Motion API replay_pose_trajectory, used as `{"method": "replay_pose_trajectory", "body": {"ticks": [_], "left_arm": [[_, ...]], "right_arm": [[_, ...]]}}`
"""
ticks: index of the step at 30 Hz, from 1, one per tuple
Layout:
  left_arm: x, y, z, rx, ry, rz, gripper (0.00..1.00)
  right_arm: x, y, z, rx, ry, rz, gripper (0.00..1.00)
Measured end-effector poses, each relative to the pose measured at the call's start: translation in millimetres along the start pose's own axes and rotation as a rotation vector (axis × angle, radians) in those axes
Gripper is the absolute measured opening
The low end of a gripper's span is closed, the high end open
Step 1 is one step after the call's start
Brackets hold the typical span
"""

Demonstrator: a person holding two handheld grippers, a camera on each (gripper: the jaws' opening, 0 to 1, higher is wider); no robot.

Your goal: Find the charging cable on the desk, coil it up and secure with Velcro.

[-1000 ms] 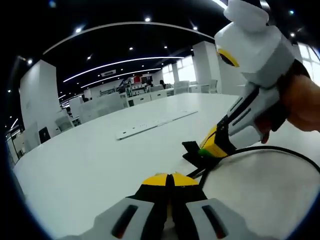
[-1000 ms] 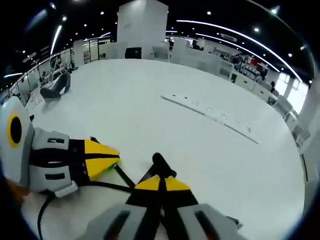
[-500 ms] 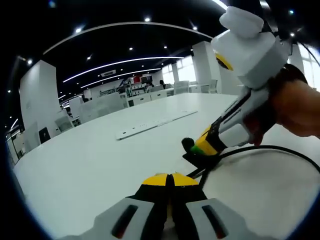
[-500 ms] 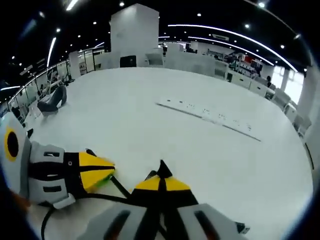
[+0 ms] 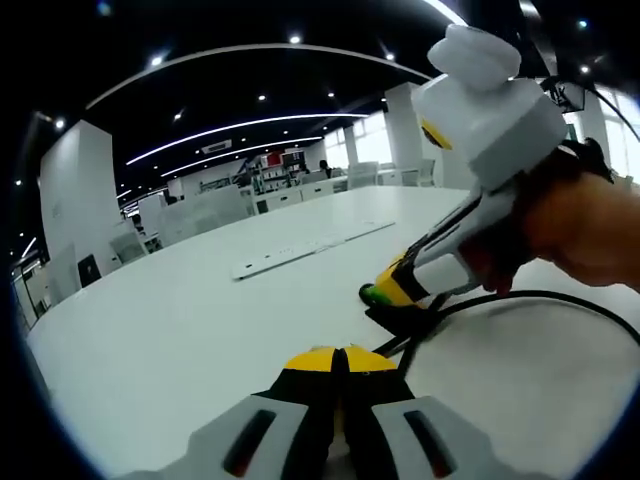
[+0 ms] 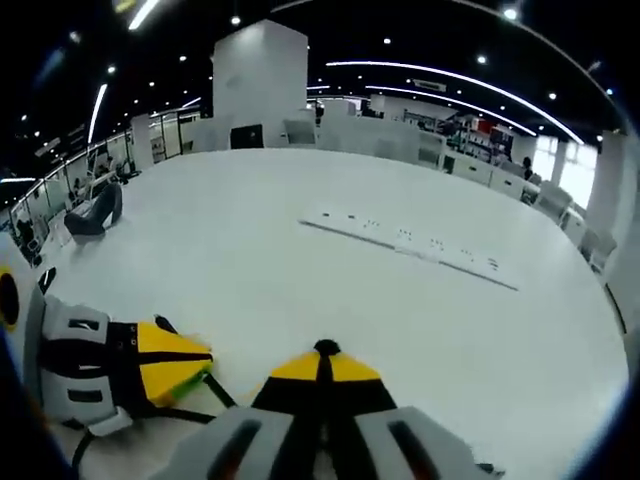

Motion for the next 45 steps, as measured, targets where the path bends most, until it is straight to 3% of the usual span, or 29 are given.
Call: {"method": "replay_pose_trajectory", "body": {"ticks": [15, 19, 21, 22, 23, 27, 28, 36, 39, 45], "left_arm": [[0, 0.1, -0.6, 0.0, -0.001, 0.0, 0.02], [0, -0.2, -0.6, -0.001, -0.003, 0.002, 0.02], [0, -0.2, -0.6, -0.001, -0.004, 0.003, 0.02], [1, -0.5, -0.6, -0.002, -0.004, 0.004, 0.02], [1, -0.7, -0.5, -0.002, -0.005, 0.004, 0.02], [1, -1.0, -0.5, -0.004, -0.004, 0.003, 0.02], [1, -1.1, -0.6, -0.005, -0.002, 0.002, 0.02], [1, -1.2, -0.4, -0.006, -0.002, -0.003, 0.02], [-1, 0.8, -1.6, -0.006, -0.002, -0.004, 0.02], [0, 0.5, -1.1, -0.007, -0.001, -0.006, 0.02]], "right_arm": [[-15, -7, -11.6, 0.032, -0.07, 0.018, 0.02], [-15, -6, -13.6, 0.174, -0.092, 0.043, 0.02], [-13, -5, -13.0, 0.197, -0.097, 0.036, 0.02], [-7, -5, -13.8, 0.17, -0.105, 0.047, 0.02], [-1, -6, -21.1, 0.093, -0.154, 0.058, 0.02], [16, 3, -15.5, 0.058, -0.093, -0.019, 0.02], [20, 7, -11.0, 0.044, -0.046, -0.041, 0.02], [28, 10, 11.9, -0.01, 0.146, -0.061, 0.02], [24, 9, 15.7, -0.068, 0.156, -0.065, 0.02], [23, 12, 16.0, -0.022, 0.173, -0.056, 0.02]]}}
Point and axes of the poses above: the point that each gripper's makers call its tool centre point, and the gripper's own axes: x roughly backward along the fingers, y roughly to its left, z roughly out of its underside, the point moved 2 cm from there along x, roughly backward along the fingers, and after that the axes turned 6 degrees about z, right-handed, at the moved point
